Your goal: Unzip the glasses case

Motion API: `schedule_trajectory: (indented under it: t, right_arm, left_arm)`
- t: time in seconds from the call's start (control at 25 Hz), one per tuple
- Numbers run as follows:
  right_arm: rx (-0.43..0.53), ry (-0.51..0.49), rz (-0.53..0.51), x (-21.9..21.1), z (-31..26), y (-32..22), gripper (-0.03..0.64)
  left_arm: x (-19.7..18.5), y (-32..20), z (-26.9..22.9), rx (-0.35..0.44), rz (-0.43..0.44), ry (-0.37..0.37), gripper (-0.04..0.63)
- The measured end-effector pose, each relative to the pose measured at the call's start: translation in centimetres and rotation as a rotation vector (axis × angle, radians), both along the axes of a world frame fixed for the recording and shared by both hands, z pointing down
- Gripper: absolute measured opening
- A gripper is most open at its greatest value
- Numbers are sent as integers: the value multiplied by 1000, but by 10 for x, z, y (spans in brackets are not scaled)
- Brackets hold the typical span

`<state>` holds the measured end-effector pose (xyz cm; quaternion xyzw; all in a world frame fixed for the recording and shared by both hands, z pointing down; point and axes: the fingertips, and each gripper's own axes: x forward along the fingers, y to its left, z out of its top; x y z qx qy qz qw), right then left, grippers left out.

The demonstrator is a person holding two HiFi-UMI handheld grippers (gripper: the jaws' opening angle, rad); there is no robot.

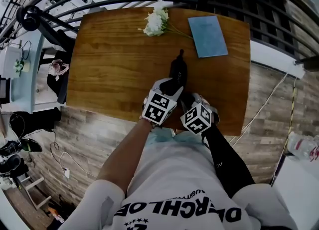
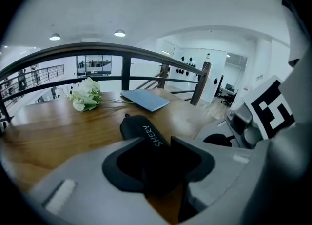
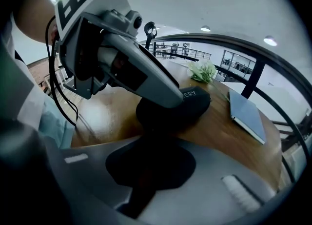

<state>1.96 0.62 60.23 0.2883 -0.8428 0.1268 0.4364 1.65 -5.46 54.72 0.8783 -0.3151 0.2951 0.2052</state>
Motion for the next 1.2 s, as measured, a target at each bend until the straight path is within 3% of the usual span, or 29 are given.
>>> schedule_trajectory:
  t: [1.2]
  right_arm:
    - [73,53,79,23,-4,-36,31]
  left_arm:
    - [-1,0,0,-9,-5,24,164]
